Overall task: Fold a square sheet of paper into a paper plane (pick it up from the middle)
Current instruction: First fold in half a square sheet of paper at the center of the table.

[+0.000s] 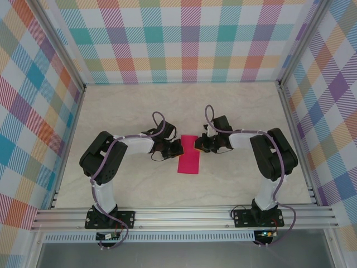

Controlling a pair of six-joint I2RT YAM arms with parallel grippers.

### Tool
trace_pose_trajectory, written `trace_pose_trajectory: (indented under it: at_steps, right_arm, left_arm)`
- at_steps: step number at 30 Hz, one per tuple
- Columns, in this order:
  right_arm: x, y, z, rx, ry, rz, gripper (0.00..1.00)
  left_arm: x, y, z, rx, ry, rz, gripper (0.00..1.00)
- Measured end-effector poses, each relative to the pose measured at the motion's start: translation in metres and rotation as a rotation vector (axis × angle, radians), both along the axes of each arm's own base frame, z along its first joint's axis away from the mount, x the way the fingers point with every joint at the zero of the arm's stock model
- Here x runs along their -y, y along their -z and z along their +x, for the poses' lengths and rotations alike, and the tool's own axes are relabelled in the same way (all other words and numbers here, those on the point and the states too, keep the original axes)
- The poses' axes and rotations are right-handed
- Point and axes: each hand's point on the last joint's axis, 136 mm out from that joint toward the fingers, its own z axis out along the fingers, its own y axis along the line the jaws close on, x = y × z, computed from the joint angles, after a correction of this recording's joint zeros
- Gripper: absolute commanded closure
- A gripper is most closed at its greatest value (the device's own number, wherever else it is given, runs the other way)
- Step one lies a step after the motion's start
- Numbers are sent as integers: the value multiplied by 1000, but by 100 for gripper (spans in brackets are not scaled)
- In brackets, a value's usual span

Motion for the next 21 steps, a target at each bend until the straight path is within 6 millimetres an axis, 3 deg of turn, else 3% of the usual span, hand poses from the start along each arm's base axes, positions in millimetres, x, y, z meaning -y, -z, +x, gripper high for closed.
trace_pose_trajectory:
  at_steps: [3, 12, 21]
  right_arm:
    - [2, 12, -2, -27, -1, -15, 91]
    - [2, 10, 0, -44, 2, -20, 90]
    - [1, -15, 27, 4, 19, 14, 90]
  left_arm:
    - [0, 0, 0, 0, 0, 1, 100]
    - [0, 0, 0, 2, 0, 2, 100]
    - [0, 0, 0, 3, 0, 2, 100]
